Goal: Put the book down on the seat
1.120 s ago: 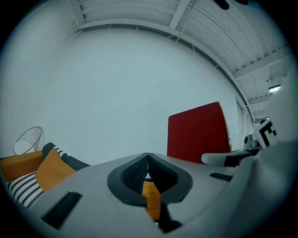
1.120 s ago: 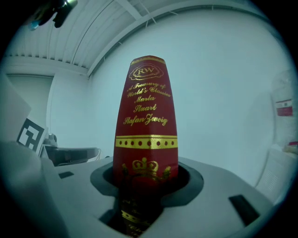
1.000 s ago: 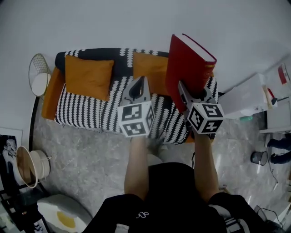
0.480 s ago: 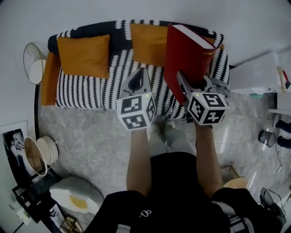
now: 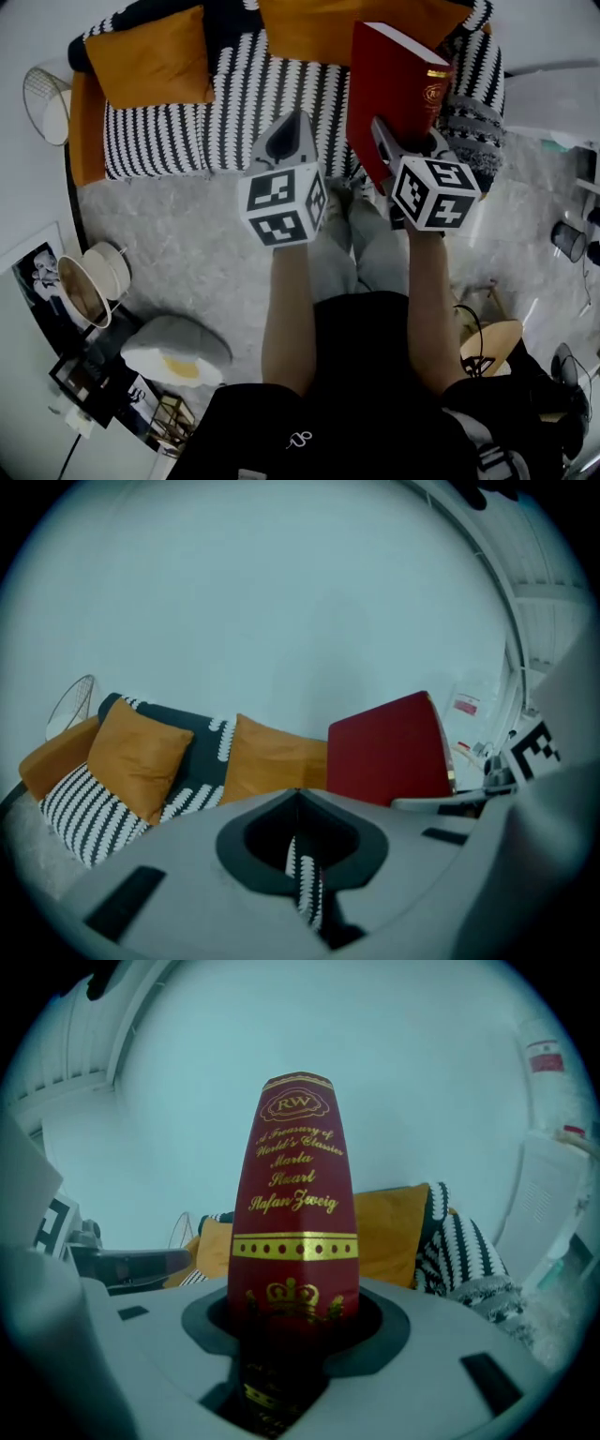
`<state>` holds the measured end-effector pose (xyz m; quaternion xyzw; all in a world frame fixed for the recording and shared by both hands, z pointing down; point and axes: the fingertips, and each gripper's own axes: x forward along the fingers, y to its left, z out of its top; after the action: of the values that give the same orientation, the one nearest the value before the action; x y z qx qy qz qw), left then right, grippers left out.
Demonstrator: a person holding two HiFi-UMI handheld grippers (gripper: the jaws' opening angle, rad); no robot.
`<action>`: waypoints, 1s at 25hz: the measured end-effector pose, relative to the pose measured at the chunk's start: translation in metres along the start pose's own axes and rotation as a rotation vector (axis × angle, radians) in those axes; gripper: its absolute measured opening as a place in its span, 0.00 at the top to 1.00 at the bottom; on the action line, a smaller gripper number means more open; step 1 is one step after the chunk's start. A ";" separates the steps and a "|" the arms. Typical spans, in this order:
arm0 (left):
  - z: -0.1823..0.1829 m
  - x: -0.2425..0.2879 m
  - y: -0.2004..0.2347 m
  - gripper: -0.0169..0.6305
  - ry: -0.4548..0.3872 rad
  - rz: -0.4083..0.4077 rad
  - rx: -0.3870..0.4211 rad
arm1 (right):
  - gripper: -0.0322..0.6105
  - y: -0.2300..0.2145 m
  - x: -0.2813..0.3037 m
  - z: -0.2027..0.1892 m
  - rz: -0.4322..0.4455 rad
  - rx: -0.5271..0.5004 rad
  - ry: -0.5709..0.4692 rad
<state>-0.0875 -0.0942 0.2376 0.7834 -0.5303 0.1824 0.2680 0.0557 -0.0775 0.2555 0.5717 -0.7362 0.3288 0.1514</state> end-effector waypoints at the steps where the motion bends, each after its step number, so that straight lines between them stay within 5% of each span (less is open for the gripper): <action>1: -0.015 0.005 0.001 0.95 0.032 0.001 -0.007 | 0.62 -0.004 0.004 -0.016 -0.007 0.013 0.031; 13: -0.168 0.064 0.024 0.95 0.274 0.005 -0.096 | 0.62 -0.033 0.081 -0.161 -0.024 0.102 0.268; 25: -0.242 0.109 0.054 0.95 0.386 0.011 -0.139 | 0.62 -0.061 0.165 -0.237 -0.091 0.125 0.461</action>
<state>-0.0972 -0.0414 0.5031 0.7106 -0.4848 0.2937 0.4170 0.0272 -0.0519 0.5484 0.5224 -0.6341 0.4883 0.2943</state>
